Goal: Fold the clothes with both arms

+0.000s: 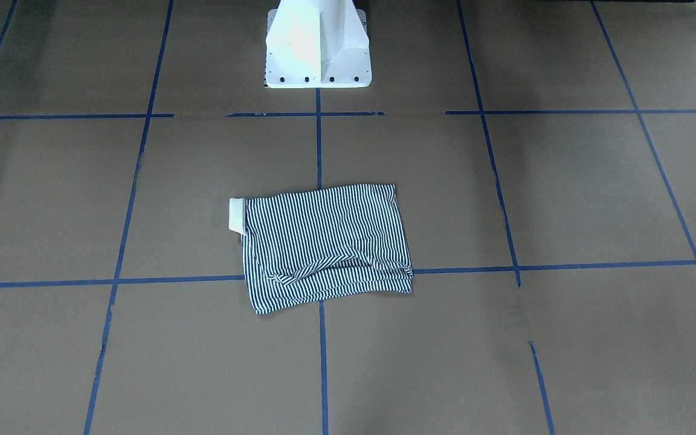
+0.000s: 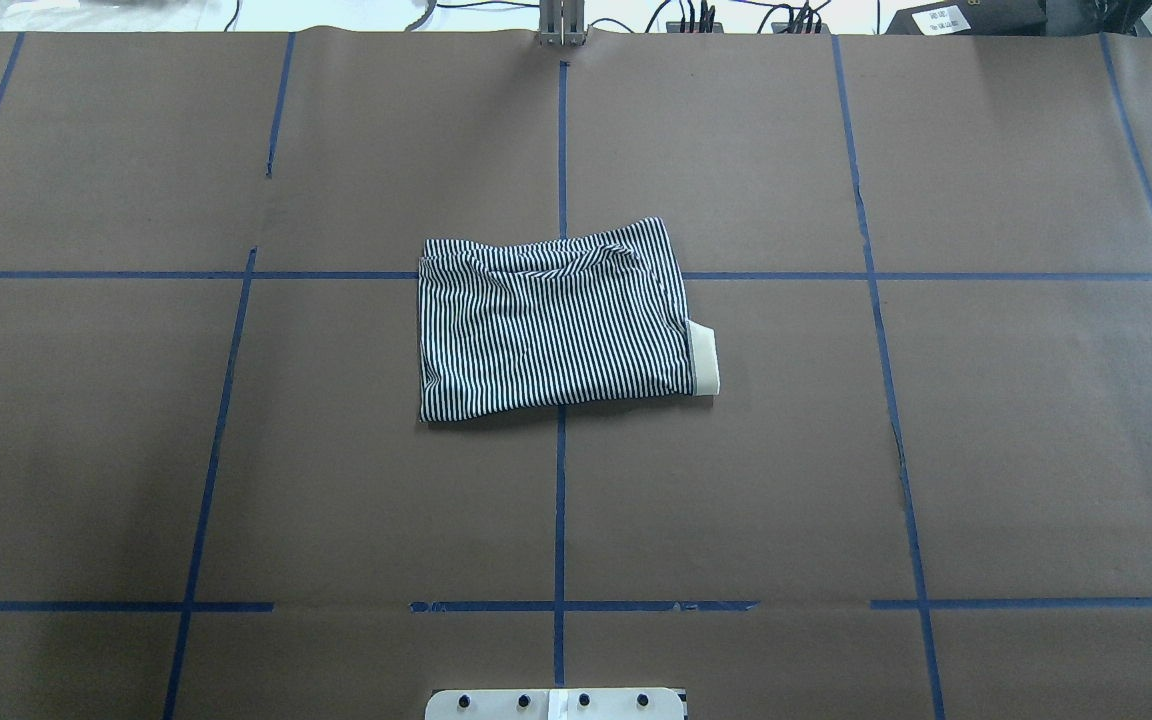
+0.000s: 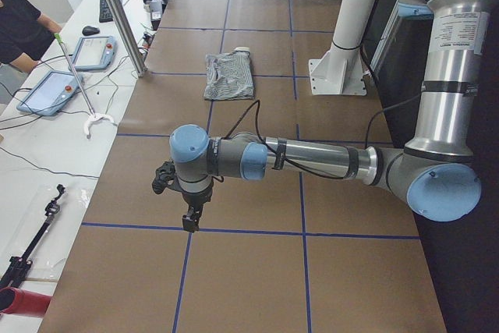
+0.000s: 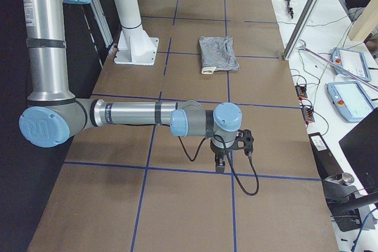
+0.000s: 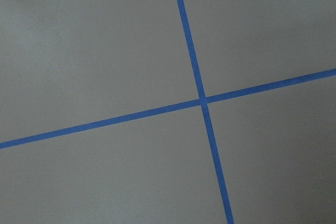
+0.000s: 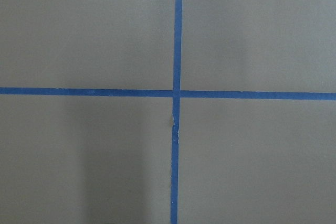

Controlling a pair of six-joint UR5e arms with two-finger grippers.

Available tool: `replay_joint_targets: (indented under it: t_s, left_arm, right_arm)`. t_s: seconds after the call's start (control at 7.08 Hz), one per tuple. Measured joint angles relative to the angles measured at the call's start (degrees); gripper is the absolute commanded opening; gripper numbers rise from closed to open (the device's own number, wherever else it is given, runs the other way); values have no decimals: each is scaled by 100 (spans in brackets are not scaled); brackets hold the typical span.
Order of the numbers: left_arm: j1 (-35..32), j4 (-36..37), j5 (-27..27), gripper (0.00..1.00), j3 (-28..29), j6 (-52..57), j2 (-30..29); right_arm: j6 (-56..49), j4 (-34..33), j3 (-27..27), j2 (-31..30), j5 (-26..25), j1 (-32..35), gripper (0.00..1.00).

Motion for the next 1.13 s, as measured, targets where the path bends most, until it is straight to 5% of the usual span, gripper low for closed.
replay_joint_targets:
  t_s: [1.13]
  left_arm:
    - [9, -36, -92, 100, -15, -831, -17]
  right_arm:
    - [188, 42, -1, 8, 8, -37, 100]
